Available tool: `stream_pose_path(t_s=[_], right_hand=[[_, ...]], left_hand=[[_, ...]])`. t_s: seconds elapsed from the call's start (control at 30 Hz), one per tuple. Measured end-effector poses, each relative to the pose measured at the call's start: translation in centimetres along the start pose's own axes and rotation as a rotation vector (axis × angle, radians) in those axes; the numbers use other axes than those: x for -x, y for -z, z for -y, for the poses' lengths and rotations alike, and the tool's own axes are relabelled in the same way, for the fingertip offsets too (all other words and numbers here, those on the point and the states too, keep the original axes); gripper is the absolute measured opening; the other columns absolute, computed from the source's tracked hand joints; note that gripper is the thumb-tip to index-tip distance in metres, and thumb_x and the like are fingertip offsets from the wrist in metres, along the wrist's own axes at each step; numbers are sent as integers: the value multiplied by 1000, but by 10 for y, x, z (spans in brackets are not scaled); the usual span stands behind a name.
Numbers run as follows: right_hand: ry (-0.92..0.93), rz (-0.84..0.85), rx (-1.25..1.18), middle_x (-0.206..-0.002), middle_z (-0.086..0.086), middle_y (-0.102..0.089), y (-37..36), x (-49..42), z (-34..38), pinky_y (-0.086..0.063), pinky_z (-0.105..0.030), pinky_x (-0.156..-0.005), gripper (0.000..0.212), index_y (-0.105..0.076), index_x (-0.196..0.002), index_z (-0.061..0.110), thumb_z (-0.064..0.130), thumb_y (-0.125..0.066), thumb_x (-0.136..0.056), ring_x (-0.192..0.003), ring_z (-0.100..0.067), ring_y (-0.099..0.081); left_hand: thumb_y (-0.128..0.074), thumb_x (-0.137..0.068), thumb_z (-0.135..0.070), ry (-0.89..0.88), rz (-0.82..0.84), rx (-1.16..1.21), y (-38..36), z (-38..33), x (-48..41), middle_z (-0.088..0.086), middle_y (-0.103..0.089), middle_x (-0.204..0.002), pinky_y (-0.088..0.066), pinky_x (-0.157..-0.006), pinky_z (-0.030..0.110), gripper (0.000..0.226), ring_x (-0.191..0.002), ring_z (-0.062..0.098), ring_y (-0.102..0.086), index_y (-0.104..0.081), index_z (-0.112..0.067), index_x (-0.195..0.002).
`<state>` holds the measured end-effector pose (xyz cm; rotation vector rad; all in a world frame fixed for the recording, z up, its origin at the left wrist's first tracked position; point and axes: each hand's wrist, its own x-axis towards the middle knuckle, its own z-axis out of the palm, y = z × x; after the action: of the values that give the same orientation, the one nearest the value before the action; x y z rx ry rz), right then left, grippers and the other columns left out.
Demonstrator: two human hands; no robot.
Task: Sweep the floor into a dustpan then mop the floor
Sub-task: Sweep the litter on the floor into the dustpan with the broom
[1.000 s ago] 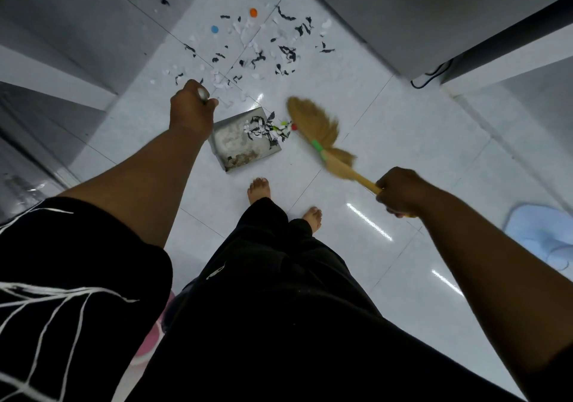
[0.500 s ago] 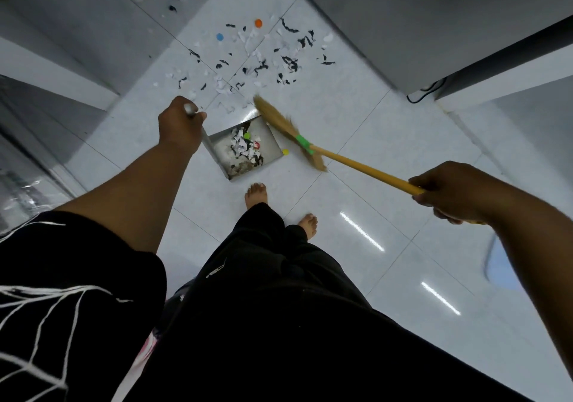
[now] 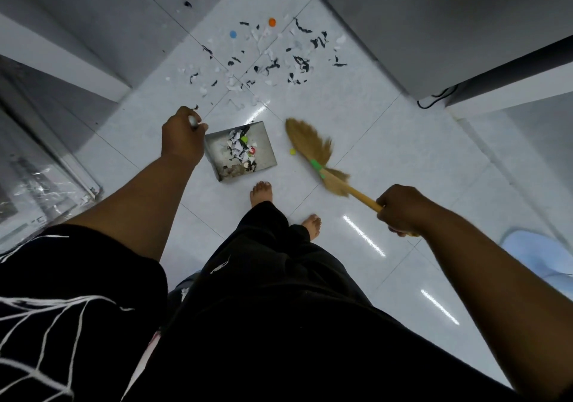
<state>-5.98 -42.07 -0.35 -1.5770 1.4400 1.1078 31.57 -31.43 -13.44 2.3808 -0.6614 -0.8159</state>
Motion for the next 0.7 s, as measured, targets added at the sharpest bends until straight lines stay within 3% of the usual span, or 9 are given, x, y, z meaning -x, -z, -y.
stream_pose_path(t_s=[0.17, 0.37, 0.53, 0.7], right_hand=[[76, 15, -153, -57, -7, -62, 11, 13, -4, -40, -20, -41, 17, -67, -102, 15, 13, -59, -87, -38, -12, -53], [112, -22, -88, -47, -1, -60, 50, 39, -22, -42, -22, -43, 13, -67, -99, 21, 18, -60, -89, -37, -12, -52], [93, -100, 2, -53, -3, -62, 57, 35, -21, -40, -19, -40, 15, -68, -102, 20, 17, -59, -90, -34, -7, -52], [69, -130, 35, -61, -9, -64, 46, 16, 4, -42, -21, -42, 12, -67, -96, 12, 13, -56, -88, -45, -18, -60]], left_hand=[[-62, -91, -10, -21, -14, 18, -2, 0, 1, 3, -56, -87, -46, -75, 24, 12, -81, 18, -54, -54, -18, -92], [-62, -91, -11, 36, -30, 42, 11, -1, -4, 5, -56, -89, -48, -73, 28, 12, -81, 20, -54, -53, -18, -91], [-63, -92, -14, 88, -65, 48, 23, 8, -2, 4, -56, -91, -45, -64, 23, 11, -80, 20, -54, -53, -20, -92], [-64, -90, -14, 147, -116, 67, 37, 27, 4, 3, -57, -89, -49, -76, 28, 11, -81, 18, -55, -54, -18, -90]])
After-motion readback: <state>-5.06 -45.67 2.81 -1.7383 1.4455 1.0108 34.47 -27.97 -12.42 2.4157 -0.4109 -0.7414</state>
